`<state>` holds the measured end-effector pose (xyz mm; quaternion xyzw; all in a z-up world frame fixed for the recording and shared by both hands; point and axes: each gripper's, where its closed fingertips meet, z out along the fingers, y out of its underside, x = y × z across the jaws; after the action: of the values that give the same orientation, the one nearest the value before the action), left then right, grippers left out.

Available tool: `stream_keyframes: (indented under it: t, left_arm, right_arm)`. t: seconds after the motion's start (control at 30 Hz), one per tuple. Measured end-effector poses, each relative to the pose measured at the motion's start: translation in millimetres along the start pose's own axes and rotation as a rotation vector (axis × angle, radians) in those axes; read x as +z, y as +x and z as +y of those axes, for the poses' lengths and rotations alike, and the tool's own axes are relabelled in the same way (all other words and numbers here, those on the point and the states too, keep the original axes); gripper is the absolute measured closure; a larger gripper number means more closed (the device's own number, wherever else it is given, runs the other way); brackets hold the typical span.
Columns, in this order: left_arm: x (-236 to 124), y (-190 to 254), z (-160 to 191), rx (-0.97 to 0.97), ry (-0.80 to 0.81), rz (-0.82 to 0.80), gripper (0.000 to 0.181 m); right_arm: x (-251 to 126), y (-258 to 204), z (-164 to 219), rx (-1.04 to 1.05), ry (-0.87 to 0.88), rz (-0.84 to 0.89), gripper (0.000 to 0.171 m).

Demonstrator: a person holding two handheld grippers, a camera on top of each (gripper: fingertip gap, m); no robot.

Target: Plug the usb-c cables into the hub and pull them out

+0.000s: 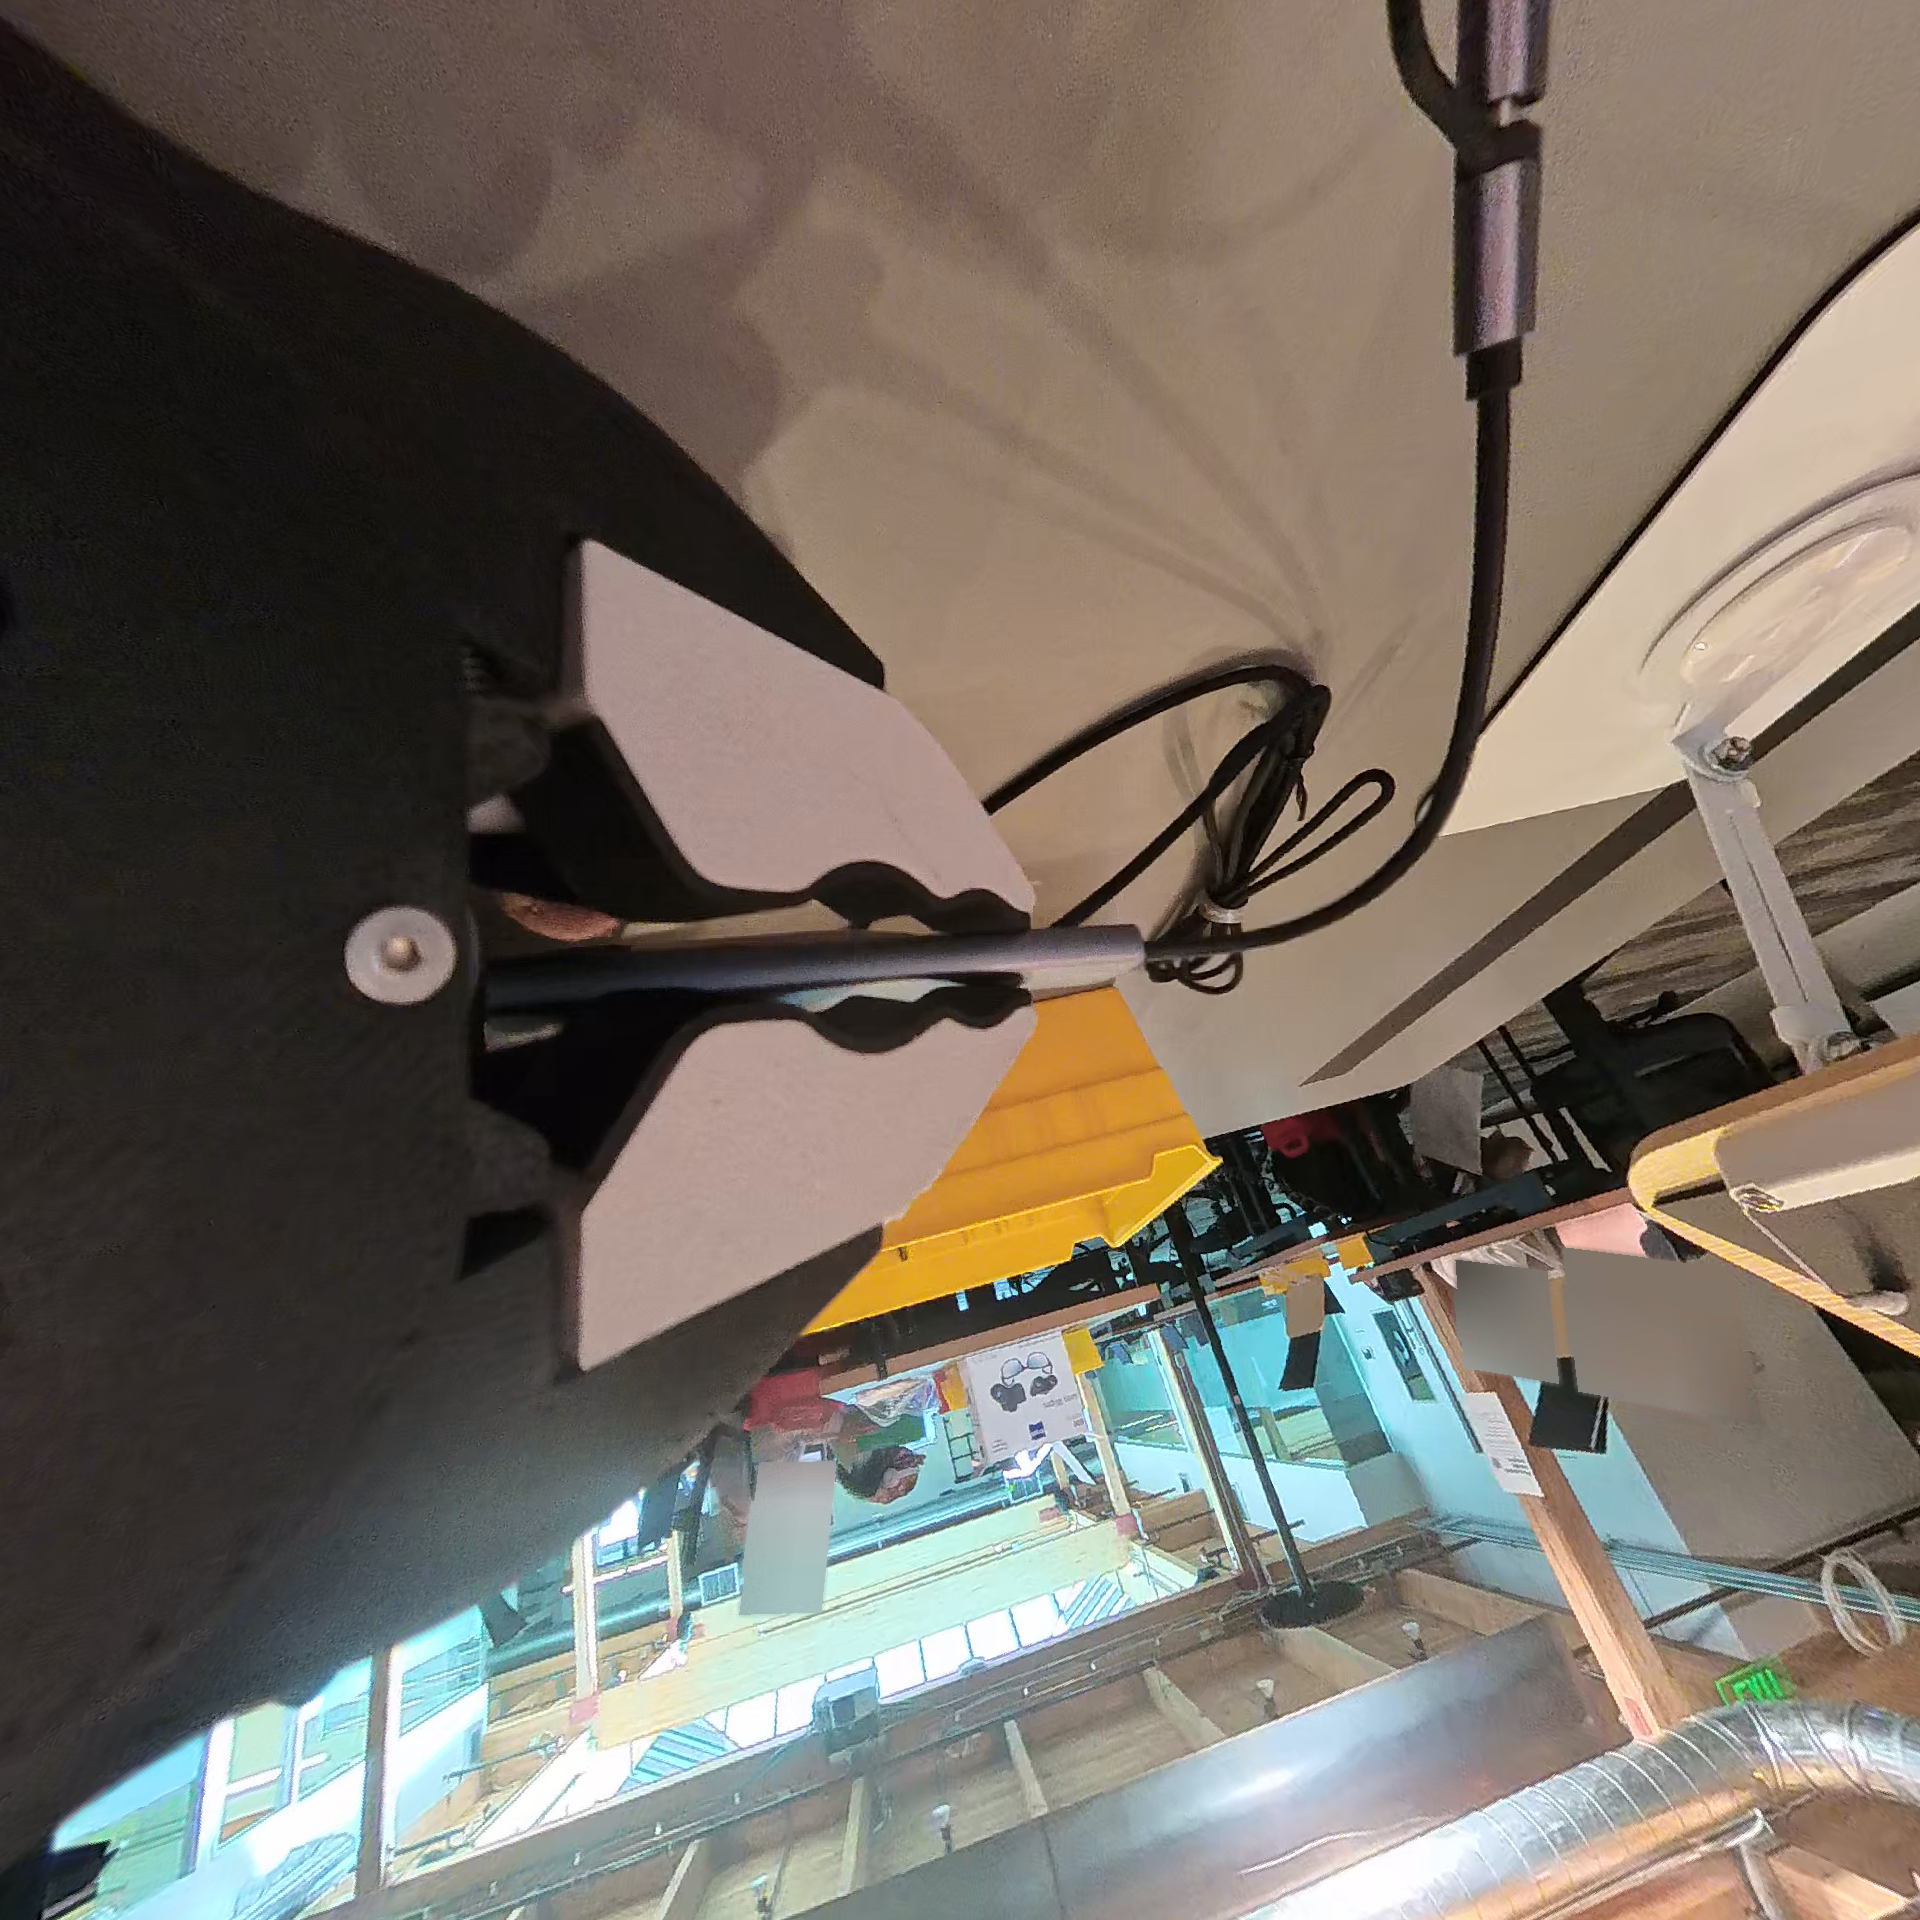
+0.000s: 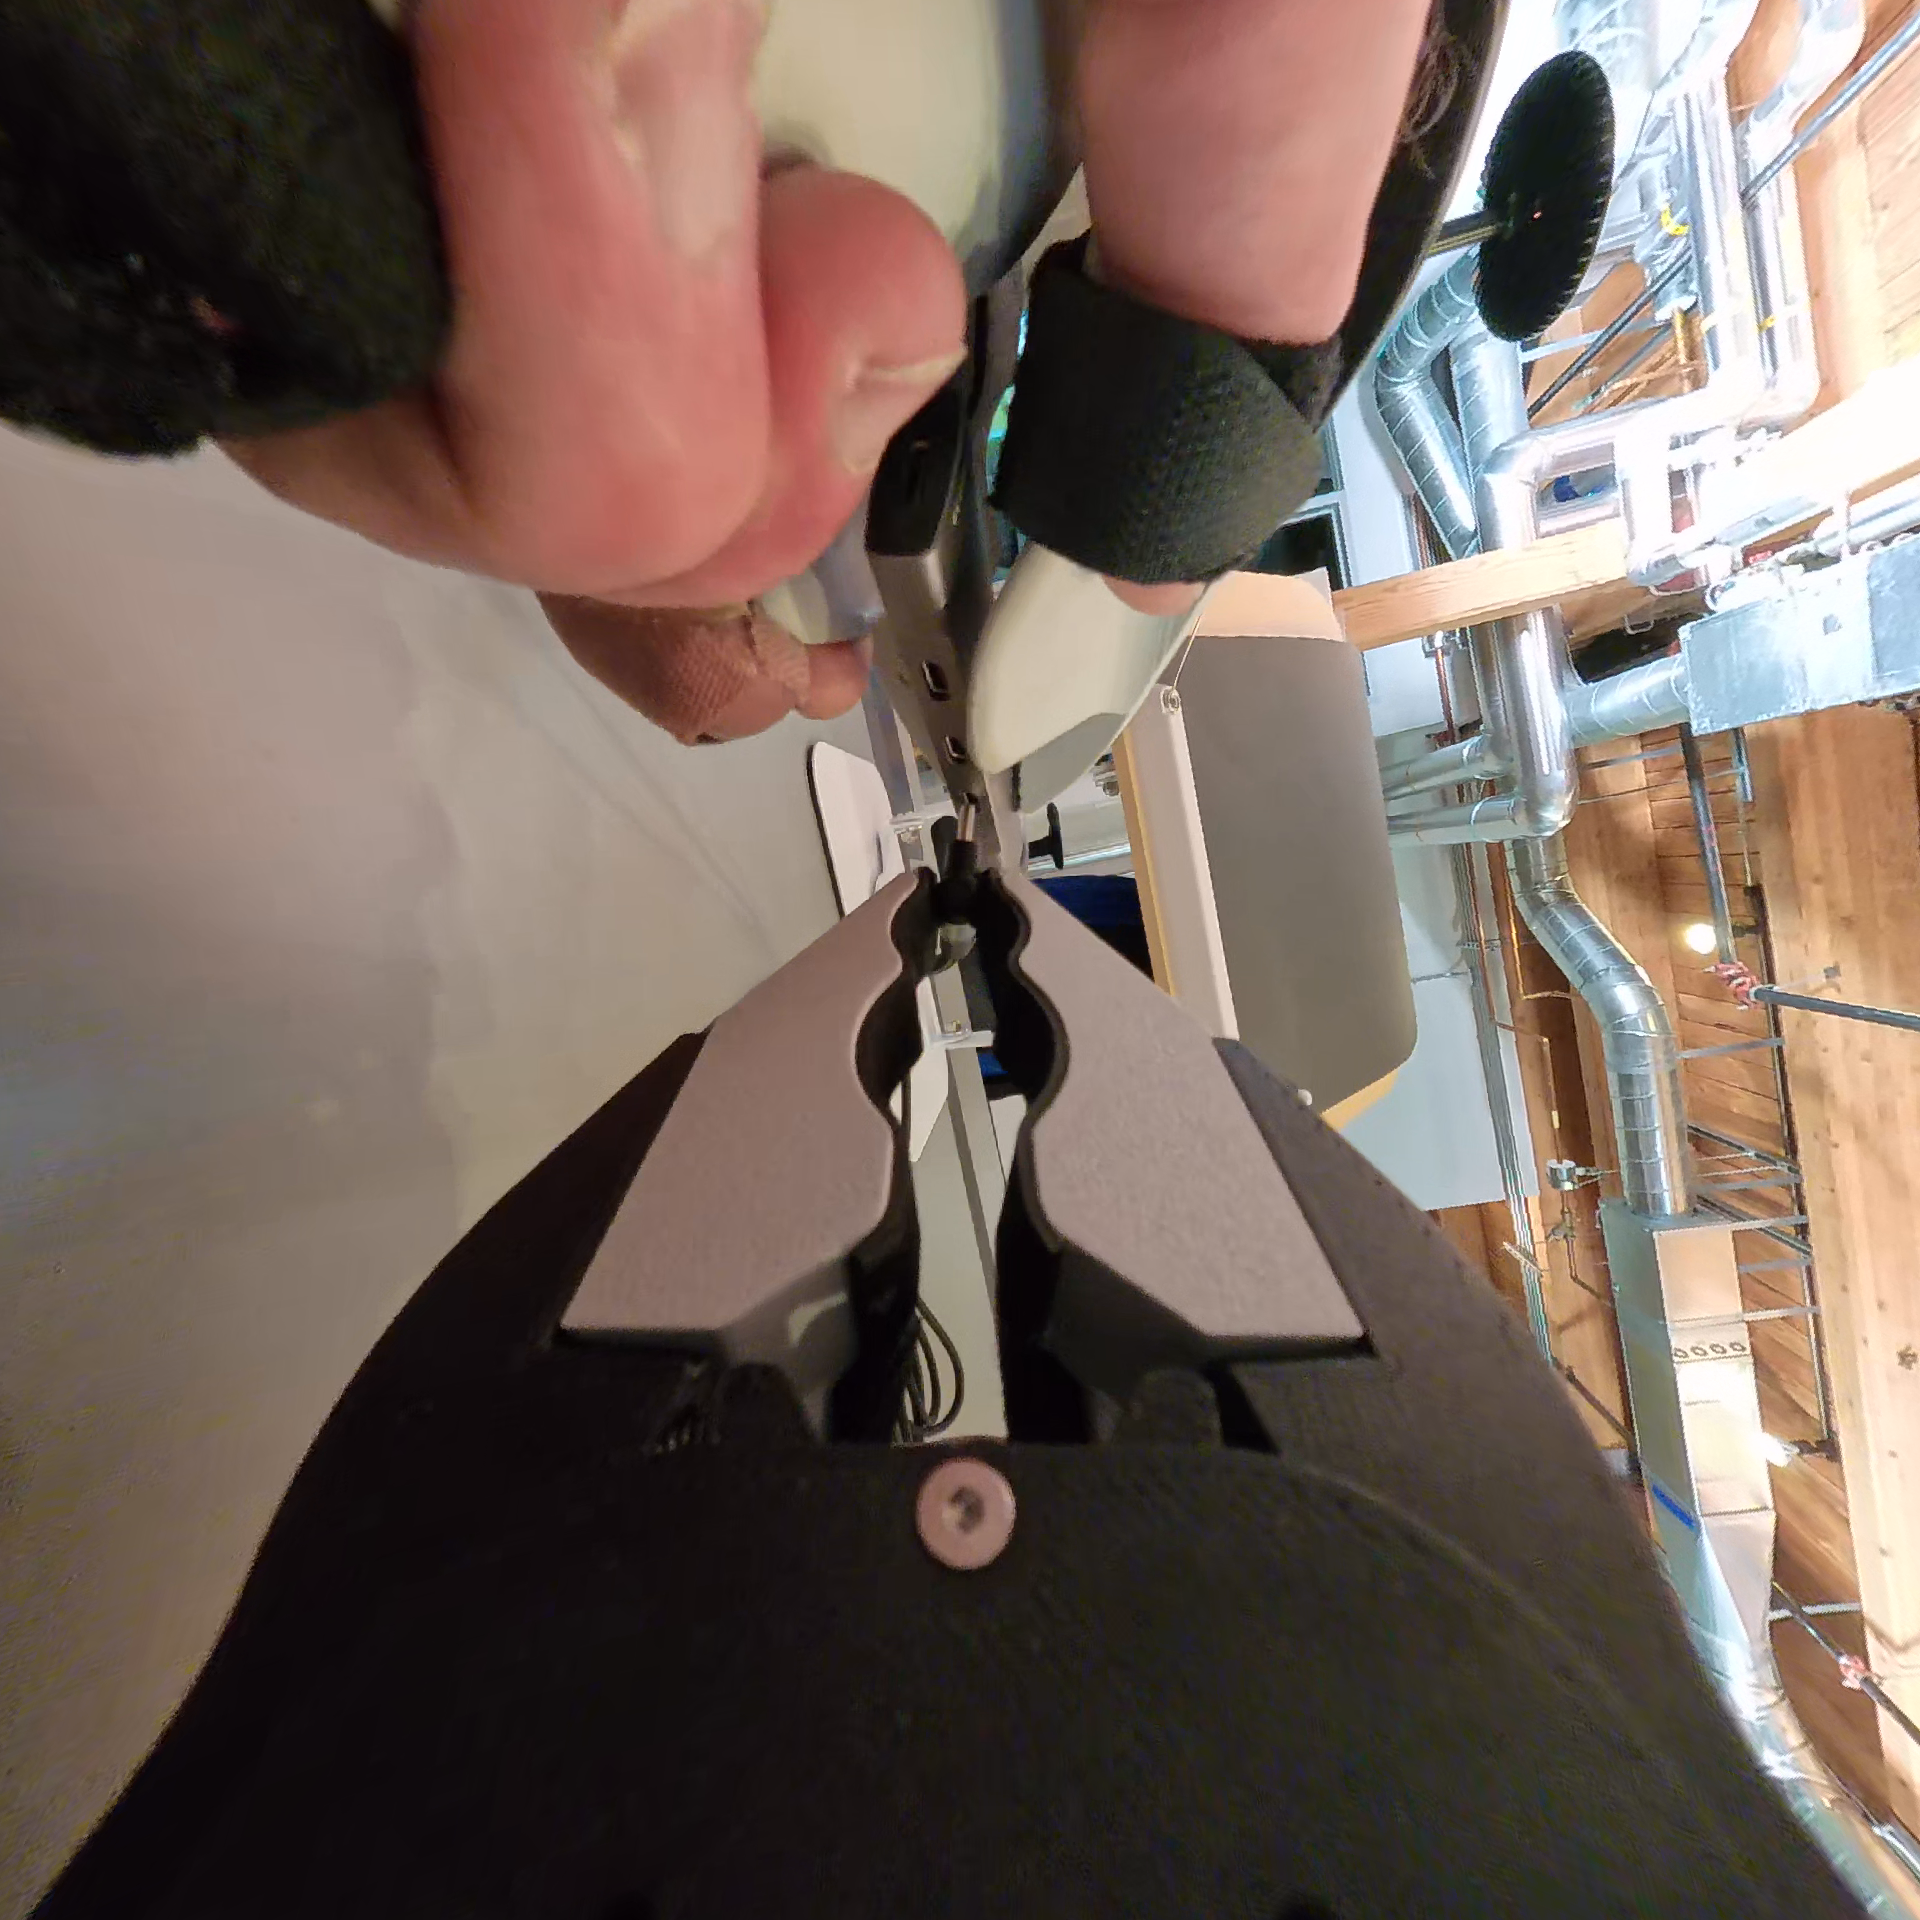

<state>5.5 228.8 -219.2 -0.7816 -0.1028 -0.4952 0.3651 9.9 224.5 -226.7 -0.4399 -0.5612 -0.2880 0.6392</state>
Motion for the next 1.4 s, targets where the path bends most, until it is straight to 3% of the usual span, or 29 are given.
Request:
stream_keyframes:
  t: [0.03, 0.77, 0.87, 0.97, 1.4]
  left_arm:
    - [0, -1, 0, -0.004, 0.005, -0.004, 0.172]
    - [4, -3, -2, -0.030, 0.068, -0.004, 0.172]
    - [4, -4, 0, -0.018, 0.041, -0.004, 0.170]
    - [2, -2, 7, -0.016, -0.013, 0.026, 0.155]
    - [-5, -13, 12, 0.026, -0.087, -0.063, 0.161]
  right_arm:
    - [0, 0, 1, -0.001, -0.001, -0.001, 0.167]
    - [4, 0, 2, 0.067, -0.055, 0.006, 0.166]
    - [5, 0, 4, 0.076, -0.061, 0.004, 0.166]
    - [7, 0, 9, 0.087, -0.075, -0.001, 0.166]
    - [4, -6, 1, -0.031, -0.039, -0.009, 0.167]
